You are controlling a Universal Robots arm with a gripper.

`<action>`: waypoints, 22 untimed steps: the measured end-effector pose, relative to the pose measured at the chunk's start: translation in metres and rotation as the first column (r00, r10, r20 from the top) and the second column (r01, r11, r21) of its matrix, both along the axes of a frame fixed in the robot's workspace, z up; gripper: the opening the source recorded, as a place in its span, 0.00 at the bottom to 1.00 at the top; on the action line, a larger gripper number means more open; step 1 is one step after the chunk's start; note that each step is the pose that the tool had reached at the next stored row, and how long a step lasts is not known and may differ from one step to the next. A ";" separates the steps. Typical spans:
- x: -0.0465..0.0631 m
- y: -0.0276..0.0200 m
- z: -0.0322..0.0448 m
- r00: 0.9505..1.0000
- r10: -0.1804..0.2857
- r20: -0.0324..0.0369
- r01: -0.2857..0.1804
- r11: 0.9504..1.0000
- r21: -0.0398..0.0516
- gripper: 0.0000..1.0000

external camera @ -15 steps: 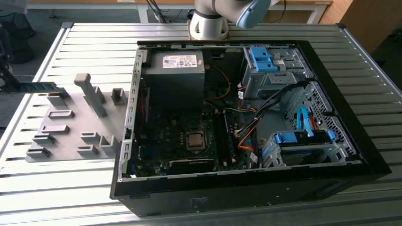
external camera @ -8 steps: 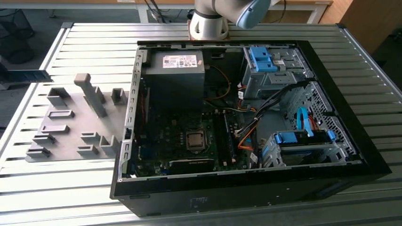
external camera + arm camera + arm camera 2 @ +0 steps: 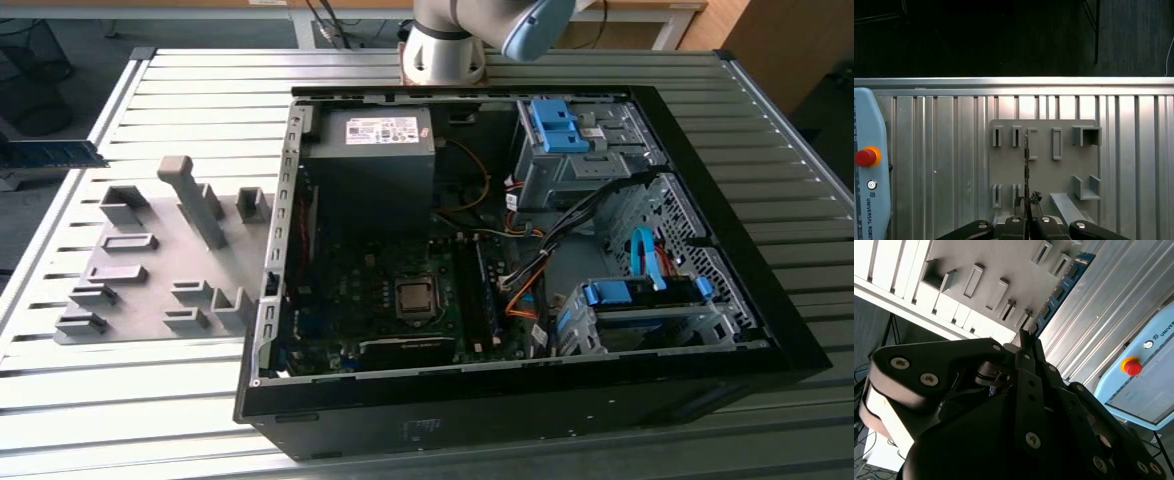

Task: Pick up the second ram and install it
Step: 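Pick up the second ram and move it above second insertion slot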

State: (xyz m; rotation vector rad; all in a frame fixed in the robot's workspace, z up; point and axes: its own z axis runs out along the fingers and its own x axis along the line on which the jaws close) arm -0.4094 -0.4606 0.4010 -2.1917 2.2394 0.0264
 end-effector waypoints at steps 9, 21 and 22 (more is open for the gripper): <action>0.007 0.0000 0.0000 1.000 0.000 0.000 0.000 1.000 0.000 0.14; 0.023 0.0000 0.0000 1.000 0.000 0.000 0.000 1.000 0.000 0.14; 0.024 0.0000 0.0001 1.000 0.000 0.000 0.000 1.000 0.000 0.14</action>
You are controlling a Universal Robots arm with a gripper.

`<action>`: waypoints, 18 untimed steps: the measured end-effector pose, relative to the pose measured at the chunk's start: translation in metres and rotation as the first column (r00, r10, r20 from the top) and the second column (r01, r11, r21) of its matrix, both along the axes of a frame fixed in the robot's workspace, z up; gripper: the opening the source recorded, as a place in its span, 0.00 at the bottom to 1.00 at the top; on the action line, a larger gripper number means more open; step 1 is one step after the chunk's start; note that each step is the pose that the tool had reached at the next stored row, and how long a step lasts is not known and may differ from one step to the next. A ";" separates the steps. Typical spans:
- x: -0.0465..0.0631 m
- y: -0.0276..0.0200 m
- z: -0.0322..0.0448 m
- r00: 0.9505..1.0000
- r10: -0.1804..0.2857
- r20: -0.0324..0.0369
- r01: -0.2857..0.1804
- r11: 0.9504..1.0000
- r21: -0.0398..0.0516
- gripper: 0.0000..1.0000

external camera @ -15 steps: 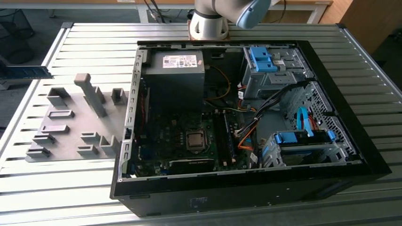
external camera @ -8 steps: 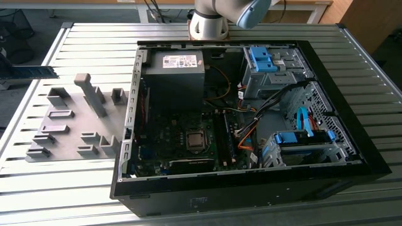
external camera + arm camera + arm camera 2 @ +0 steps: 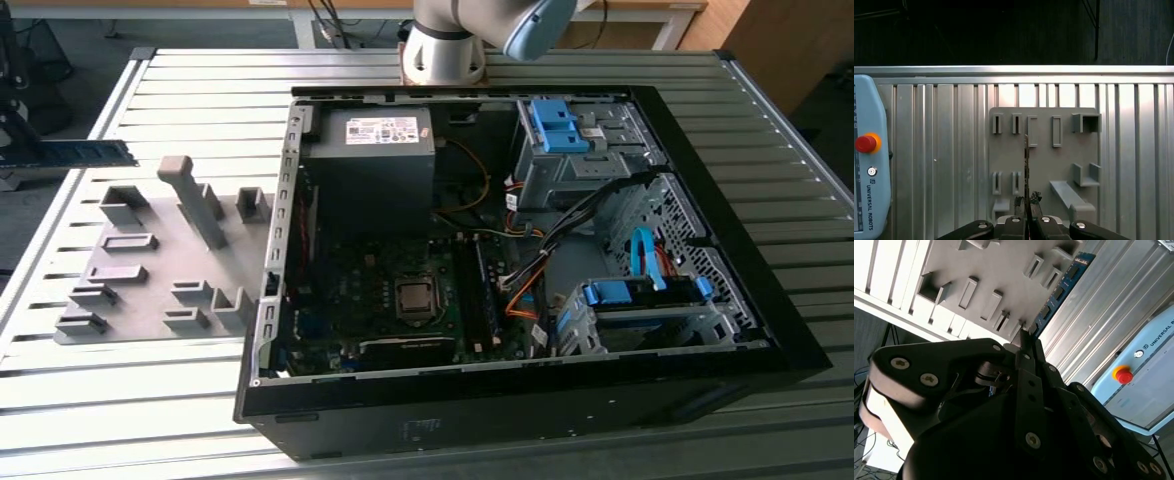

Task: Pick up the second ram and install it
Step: 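Pick up the second ram and move it above second insertion slot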

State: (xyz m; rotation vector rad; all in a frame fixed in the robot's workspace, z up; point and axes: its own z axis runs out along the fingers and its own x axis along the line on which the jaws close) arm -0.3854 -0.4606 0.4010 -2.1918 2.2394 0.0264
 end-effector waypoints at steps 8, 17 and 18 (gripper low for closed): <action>0.008 0.0000 0.0000 1.000 0.000 0.000 0.000 1.000 0.000 0.14; 0.014 0.0000 0.0000 1.000 0.000 0.000 0.000 1.000 0.000 0.14; 0.015 0.0000 0.0000 1.000 0.000 0.000 0.000 1.000 0.000 0.14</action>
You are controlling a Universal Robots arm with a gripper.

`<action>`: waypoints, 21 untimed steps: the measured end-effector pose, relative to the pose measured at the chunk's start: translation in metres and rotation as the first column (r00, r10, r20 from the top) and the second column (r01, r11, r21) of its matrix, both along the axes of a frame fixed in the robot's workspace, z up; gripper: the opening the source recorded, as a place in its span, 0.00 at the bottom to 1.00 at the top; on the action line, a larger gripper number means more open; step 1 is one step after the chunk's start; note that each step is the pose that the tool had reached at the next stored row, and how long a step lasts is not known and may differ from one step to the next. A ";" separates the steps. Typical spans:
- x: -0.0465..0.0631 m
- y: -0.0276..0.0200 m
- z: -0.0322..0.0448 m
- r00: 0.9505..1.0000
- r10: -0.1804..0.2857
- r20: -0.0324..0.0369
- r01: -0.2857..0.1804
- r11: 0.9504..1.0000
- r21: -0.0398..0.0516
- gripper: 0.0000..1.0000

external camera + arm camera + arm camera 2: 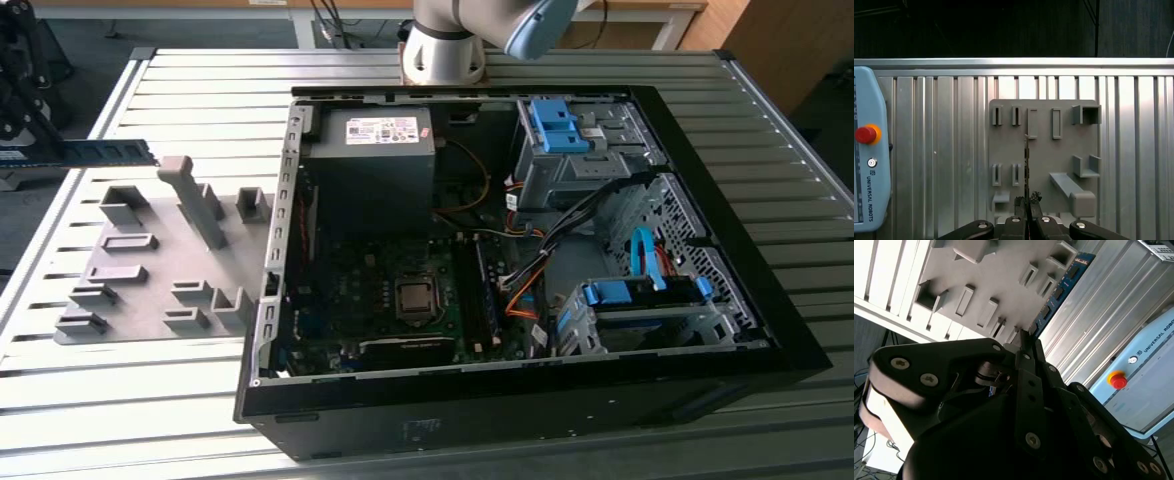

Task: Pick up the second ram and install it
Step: 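Pick up the second ram and move it above second insertion slot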

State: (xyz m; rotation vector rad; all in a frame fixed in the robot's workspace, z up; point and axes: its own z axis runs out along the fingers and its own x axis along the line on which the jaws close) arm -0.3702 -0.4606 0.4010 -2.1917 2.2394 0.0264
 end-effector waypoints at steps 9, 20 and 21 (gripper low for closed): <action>0.007 0.0000 0.0000 1.000 0.000 0.000 0.000 1.000 0.000 0.14; 0.016 0.0000 0.0000 1.000 0.000 0.000 0.000 1.000 0.000 0.14; 0.017 0.0000 0.0000 1.000 0.000 0.000 0.000 1.000 0.000 0.14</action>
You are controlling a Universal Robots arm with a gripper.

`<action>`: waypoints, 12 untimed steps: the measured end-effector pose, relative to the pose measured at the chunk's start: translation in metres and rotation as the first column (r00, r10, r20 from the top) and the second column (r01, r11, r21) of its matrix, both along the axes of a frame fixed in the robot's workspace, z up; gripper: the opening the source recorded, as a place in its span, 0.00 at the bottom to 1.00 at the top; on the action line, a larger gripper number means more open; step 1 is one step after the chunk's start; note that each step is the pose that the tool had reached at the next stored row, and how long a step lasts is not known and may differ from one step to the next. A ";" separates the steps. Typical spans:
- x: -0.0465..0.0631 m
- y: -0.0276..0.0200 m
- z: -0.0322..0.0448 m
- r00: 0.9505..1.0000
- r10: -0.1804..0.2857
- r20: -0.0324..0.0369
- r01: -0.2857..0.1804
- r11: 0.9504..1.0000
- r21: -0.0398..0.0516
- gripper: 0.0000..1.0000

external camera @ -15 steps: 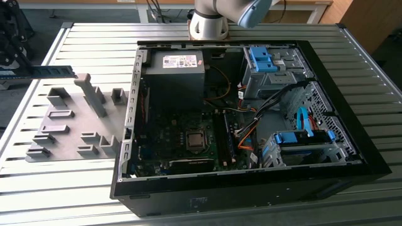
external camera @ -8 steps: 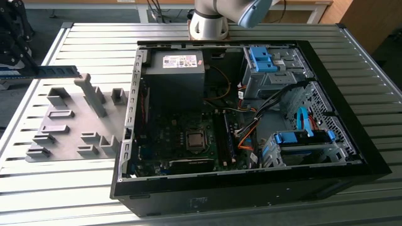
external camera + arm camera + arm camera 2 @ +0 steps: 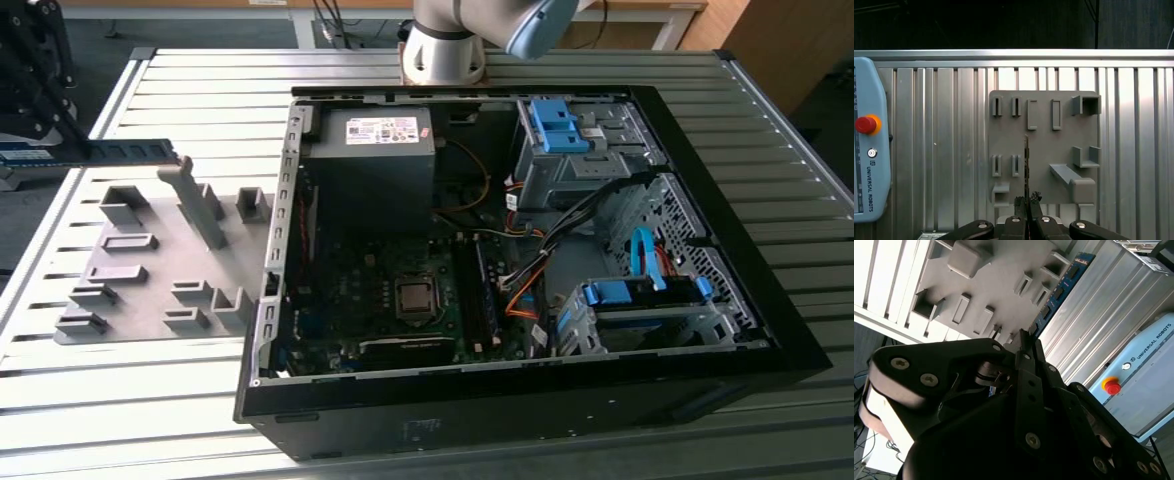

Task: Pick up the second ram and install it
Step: 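Pick up the second ram and move it above second insertion slot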

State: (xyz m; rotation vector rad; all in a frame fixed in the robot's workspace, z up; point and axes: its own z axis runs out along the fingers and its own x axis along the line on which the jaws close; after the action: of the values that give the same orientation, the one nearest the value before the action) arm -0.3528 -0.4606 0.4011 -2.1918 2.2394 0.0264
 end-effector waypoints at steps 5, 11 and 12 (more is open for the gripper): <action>0.005 0.0000 0.0000 1.000 0.000 0.000 0.000 1.000 0.000 0.14; 0.011 0.0000 0.0000 1.000 0.000 0.000 0.000 1.000 0.000 0.14; 0.012 0.0000 0.0000 1.000 0.000 0.000 0.000 1.000 0.000 0.14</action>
State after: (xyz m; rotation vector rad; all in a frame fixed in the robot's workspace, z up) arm -0.3407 -0.4606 0.4010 -2.1917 2.2394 0.0264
